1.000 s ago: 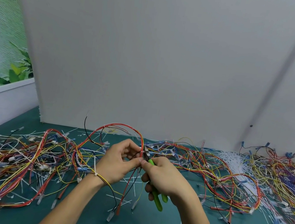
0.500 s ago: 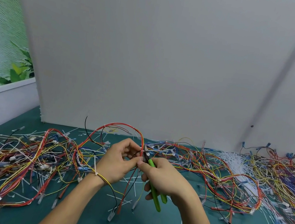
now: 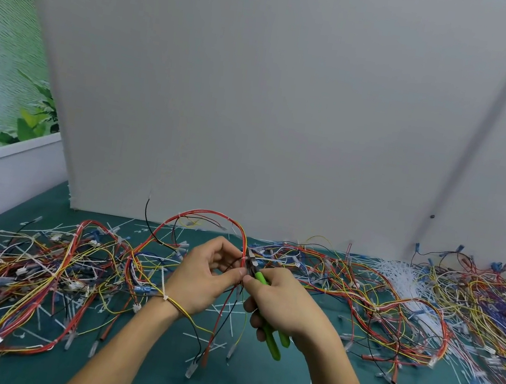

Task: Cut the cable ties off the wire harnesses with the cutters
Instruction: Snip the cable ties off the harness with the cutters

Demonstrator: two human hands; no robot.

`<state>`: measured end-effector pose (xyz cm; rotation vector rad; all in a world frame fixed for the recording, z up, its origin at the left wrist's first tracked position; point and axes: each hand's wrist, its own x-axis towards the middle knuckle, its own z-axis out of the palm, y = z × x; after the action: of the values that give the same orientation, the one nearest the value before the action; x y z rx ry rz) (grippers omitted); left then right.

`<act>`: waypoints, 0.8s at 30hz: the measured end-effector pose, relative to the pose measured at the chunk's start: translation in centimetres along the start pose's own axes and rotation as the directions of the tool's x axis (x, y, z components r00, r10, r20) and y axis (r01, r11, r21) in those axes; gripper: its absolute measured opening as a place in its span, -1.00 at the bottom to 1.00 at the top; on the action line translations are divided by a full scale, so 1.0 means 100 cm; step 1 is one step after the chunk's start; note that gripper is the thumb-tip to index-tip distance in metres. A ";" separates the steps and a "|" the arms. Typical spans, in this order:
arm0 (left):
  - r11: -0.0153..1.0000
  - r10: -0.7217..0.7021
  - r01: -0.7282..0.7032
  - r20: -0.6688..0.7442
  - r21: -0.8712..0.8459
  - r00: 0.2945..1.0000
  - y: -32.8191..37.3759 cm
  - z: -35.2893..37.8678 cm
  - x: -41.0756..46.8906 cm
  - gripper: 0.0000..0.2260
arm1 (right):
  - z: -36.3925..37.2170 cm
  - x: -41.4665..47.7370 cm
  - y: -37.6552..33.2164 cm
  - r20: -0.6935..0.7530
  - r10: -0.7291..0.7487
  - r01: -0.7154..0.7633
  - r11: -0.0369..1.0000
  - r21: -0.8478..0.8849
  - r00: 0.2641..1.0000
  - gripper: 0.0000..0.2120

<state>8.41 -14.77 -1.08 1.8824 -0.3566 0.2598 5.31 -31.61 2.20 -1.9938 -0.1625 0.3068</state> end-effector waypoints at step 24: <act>0.999 -0.006 0.005 -0.018 -0.052 1.000 -0.002 -0.002 0.002 -0.84 | 0.001 0.000 0.000 0.011 -0.015 0.015 1.000 -0.015 1.000 -0.75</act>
<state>8.68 -14.52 -1.14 1.8281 -0.3421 0.2616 5.27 -31.57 2.17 -2.0053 -0.1874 0.3081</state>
